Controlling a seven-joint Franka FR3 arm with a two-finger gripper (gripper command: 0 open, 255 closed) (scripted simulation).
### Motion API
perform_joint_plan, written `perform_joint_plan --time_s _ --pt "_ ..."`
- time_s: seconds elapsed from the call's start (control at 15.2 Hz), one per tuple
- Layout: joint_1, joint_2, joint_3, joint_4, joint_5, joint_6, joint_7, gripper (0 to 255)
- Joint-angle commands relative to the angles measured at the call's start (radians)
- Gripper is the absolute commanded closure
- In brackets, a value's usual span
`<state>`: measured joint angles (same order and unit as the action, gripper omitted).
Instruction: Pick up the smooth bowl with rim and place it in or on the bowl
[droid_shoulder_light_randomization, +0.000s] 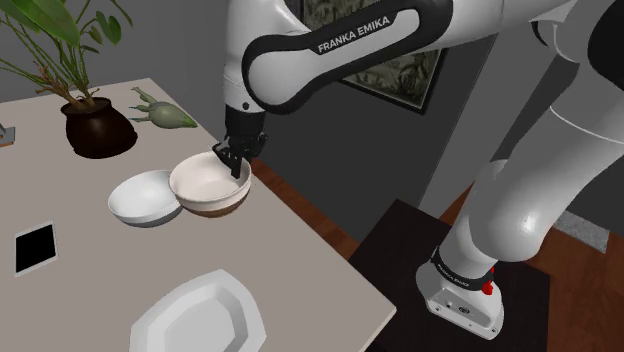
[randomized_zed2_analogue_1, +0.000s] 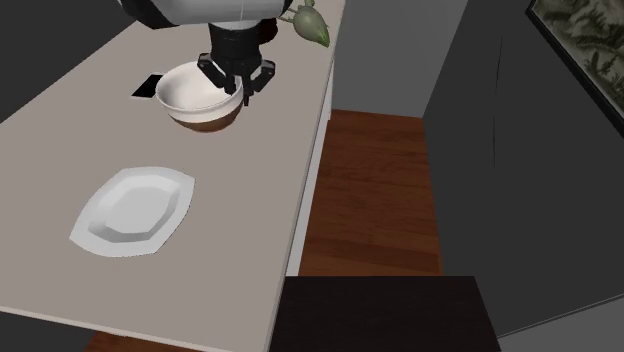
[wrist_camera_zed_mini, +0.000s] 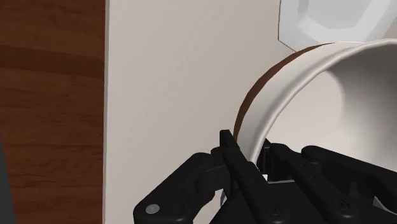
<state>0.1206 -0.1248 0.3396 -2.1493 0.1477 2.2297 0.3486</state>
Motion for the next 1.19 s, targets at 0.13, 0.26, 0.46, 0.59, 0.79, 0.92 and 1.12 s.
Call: perform_joint_plan --time_s 0.13,0.26,0.46,0.59,0.79,0.92,1.12 --pt "-0.009 0.168 0.004 0.192 -0.071 -0.030 0.032 255" --pt "-0.005 0.251 0.003 0.294 -0.105 -0.053 0.048 255" --pt "0.010 0.379 -0.003 0.462 -0.154 -0.099 0.070 255" --pt "0.026 0.468 -0.009 0.587 -0.184 -0.139 0.080 255" --pt "0.058 0.614 -0.022 0.807 -0.224 -0.216 0.090 255" --pt "0.087 0.728 -0.033 0.988 -0.248 -0.285 0.091 255" --pt "0.150 0.950 -0.055 1.357 -0.280 -0.429 0.080 255"
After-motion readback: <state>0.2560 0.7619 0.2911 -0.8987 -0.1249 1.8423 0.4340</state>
